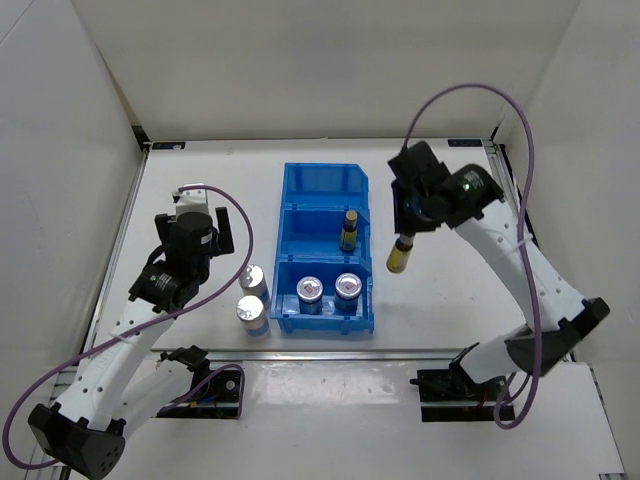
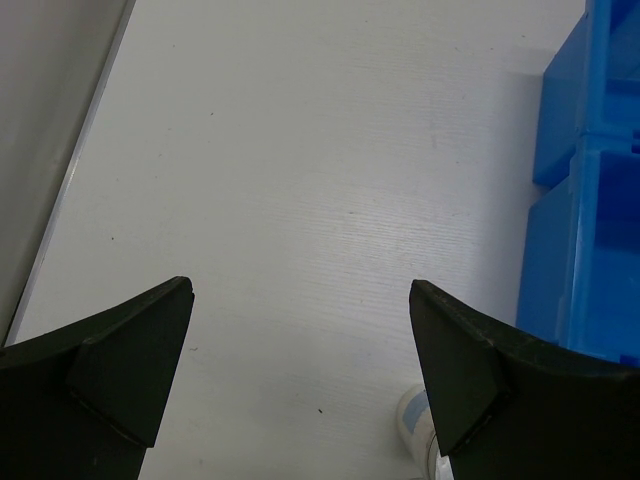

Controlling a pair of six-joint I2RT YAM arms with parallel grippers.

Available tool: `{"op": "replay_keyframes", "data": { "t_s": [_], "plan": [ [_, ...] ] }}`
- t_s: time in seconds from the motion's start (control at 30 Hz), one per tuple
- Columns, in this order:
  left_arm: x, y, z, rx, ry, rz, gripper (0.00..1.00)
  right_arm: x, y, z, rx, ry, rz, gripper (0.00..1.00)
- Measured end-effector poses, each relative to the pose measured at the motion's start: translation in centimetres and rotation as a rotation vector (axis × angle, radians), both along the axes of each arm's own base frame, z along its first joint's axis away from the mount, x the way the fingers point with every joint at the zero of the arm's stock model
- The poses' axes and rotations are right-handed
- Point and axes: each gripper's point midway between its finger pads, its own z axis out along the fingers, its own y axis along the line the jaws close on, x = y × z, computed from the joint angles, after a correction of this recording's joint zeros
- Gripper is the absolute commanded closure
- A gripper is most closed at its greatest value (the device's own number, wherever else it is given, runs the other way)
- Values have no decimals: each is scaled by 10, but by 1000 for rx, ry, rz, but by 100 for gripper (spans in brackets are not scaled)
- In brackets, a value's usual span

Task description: Organize the condiment bottles

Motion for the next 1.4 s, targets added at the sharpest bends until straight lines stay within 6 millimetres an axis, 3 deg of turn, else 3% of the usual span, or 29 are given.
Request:
{"op": "replay_keyframes", "data": {
  "t_s": [0.17,0.23,0.3,0.63,1.0,1.23,1.27,1.4],
  "plan": [
    [0,-1,0,-1,0,-2,0,46,42,60,72,-118,86,100],
    [0,-1,0,-2,0,-4,0,61,61,70,93,-143,124,100],
    [0,-1,0,-2,0,-4,0,73,80,69,99,-142,164,100],
    [2,-5,-5,-4,21,-21,0,91,156,-13,79,30,343,100],
    [8,-19,-24,-10,94,-78,0,119,185,-71,19,63,403,100],
    [10,-36,-37,-33,147,-156,0,131,191,-98,-14,72,399,77],
    [10,-38,-39,-36,155,-168,0,132,191,-100,-17,74,399,65],
    [11,-49,-49,-52,196,-217,0,135,193,-100,-11,62,393,37]
  ]
}}
